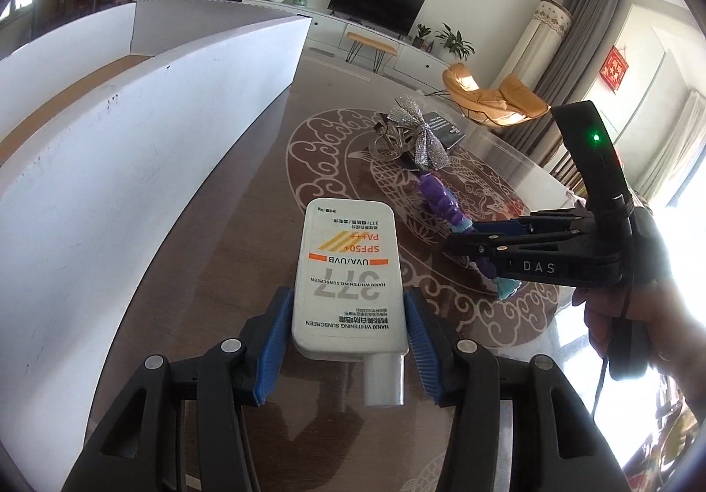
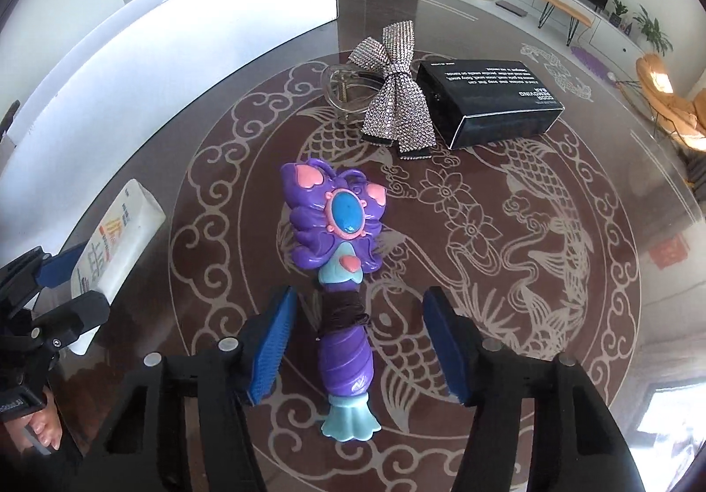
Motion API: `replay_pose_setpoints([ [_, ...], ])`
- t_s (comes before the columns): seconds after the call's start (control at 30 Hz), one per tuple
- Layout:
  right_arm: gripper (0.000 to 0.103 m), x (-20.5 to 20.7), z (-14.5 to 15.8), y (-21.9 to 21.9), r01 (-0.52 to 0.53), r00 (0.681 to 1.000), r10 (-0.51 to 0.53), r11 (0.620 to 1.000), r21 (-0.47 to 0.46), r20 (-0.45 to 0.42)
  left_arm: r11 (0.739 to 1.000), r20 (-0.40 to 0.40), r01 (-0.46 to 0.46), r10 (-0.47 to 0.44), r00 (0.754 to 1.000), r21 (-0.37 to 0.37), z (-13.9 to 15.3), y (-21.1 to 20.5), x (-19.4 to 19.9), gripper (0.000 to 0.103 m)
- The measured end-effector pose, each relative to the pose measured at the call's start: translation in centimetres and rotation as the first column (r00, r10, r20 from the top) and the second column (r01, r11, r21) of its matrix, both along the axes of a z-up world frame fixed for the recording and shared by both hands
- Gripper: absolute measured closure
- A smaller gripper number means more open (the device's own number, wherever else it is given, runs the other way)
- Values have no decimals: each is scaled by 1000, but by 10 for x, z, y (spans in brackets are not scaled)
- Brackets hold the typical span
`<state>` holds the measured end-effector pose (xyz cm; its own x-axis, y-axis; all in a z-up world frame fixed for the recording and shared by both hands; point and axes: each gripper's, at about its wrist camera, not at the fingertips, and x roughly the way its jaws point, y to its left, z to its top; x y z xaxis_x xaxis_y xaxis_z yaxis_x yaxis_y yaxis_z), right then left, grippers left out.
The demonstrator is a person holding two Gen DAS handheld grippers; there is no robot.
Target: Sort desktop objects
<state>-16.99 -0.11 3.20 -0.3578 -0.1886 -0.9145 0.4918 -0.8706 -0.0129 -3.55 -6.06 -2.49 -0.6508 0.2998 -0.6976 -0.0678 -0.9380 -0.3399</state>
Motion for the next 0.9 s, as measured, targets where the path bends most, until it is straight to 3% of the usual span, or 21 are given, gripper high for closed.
replay_pose_setpoints([
  [0.03, 76, 0, 1, -1, -6, 1000, 6, 1000, 2, 10, 1000, -3, 1, -1, 1000, -2, 0, 1, 0, 52],
  [0.07, 82, 1, 4, -1, 1, 1000, -1, 1000, 8, 7, 1000, -8, 5, -5, 1000, -4, 1, 2, 1, 52],
  [0.3, 82, 23, 48, 14, 38, 998, -43, 994, -101, -48, 998, -67, 5, -1, 998, 61, 34, -7, 22, 52],
  [0.47, 82, 24, 101, -7, 6, 994, -25, 983, -181, -105, 994, -134, -40, 54, 989, 102, 85, -37, 35, 52],
  [0.67, 82, 21, 155, -88, -120, 983, 70, 946, -300, -172, 982, -200, -176, 186, 962, 67, 145, -122, 33, 52],
  [0.77, 82, 21, 164, -144, -183, 975, 127, 926, -331, -185, 960, -158, -279, 282, 946, 36, 145, -175, 24, 52],
  [0.9, 82, 19, 153, -216, -239, 966, 187, 906, -350, -176, 921, -64, -388, 386, 920, -17, 121, -230, 10, 52],
])
